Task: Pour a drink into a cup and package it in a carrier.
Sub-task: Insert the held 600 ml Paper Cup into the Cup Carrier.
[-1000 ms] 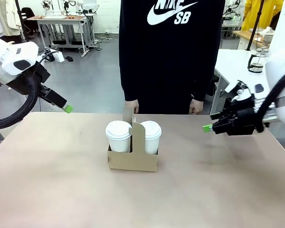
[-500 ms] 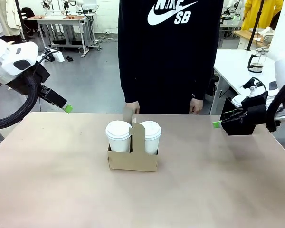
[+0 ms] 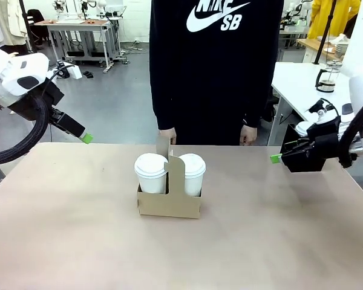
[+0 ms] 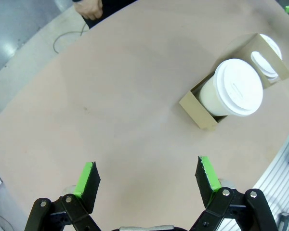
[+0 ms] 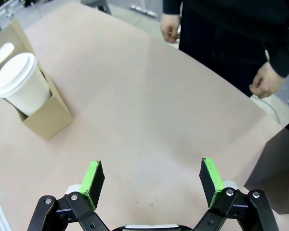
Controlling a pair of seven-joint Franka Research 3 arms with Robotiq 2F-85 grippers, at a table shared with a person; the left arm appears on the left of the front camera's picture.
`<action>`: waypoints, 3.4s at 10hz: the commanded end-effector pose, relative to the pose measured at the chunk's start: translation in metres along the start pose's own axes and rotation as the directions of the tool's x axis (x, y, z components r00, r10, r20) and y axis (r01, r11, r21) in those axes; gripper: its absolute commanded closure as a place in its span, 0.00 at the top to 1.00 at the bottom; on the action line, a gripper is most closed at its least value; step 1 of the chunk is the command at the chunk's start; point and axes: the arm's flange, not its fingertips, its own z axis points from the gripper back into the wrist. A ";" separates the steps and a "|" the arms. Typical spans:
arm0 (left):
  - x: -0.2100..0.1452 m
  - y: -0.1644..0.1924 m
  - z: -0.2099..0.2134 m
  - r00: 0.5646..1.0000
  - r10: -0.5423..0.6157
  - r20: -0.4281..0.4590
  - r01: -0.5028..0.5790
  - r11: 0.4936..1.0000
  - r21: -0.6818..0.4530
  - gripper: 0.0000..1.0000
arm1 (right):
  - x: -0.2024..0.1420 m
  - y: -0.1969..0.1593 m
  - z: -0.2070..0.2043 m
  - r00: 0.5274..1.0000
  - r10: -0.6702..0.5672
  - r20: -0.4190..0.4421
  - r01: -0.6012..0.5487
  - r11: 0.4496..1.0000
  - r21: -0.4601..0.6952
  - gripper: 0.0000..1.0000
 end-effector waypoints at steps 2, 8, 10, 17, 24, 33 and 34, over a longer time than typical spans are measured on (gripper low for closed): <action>0.000 0.000 0.001 1.000 0.005 -0.007 -0.005 1.000 0.005 1.00 | 0.001 0.000 0.000 1.000 0.004 -0.001 -0.004 1.000 0.000 1.00; 0.000 0.000 0.001 1.000 0.005 -0.007 -0.005 1.000 0.005 1.00 | 0.001 0.000 0.000 1.000 0.004 -0.001 -0.004 1.000 0.000 1.00; 0.000 0.000 0.001 1.000 0.005 -0.007 -0.005 1.000 0.005 1.00 | 0.001 0.000 0.000 1.000 0.004 -0.001 -0.004 1.000 0.000 1.00; 0.000 0.000 0.001 1.000 0.005 -0.007 -0.005 1.000 0.005 1.00 | 0.001 0.000 0.000 1.000 0.004 -0.001 -0.004 1.000 0.000 1.00; 0.000 0.000 0.001 1.000 0.005 -0.007 -0.005 1.000 0.005 1.00 | 0.001 0.000 0.000 1.000 0.004 -0.001 -0.004 1.000 0.000 1.00; 0.000 0.000 0.001 1.000 0.005 -0.007 -0.005 1.000 0.005 1.00 | 0.001 0.000 0.000 1.000 0.004 -0.001 -0.004 1.000 0.000 1.00; 0.000 0.000 0.001 1.000 0.005 -0.007 -0.005 1.000 0.005 1.00 | 0.001 0.000 0.000 1.000 0.004 -0.001 -0.004 1.000 0.000 1.00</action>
